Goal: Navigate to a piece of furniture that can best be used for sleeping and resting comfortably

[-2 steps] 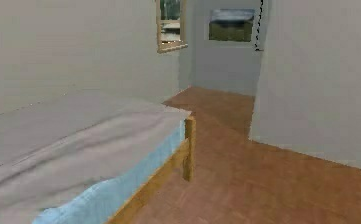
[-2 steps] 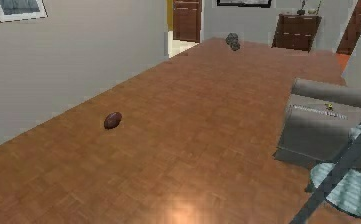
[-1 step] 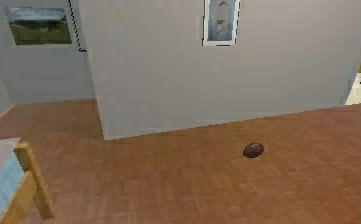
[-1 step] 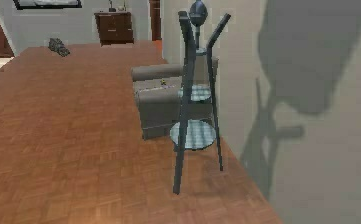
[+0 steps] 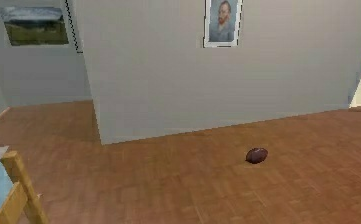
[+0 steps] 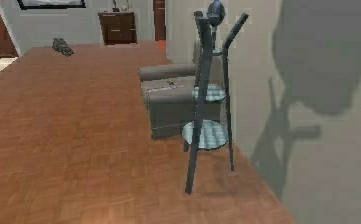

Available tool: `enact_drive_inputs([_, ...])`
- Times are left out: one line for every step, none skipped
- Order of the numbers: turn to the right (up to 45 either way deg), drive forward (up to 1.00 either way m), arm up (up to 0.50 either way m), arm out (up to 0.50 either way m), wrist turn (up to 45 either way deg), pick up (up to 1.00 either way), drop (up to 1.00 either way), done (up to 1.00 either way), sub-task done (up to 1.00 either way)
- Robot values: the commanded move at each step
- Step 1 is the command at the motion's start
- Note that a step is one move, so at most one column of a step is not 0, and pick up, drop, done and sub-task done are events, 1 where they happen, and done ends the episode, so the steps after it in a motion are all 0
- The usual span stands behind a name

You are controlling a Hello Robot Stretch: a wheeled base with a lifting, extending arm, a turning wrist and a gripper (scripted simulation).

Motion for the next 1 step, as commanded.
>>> enact_drive_inputs([-45.0, 0.0, 0.0, 0.0, 0.0, 0.0, 0.0, 0.0, 0.0])
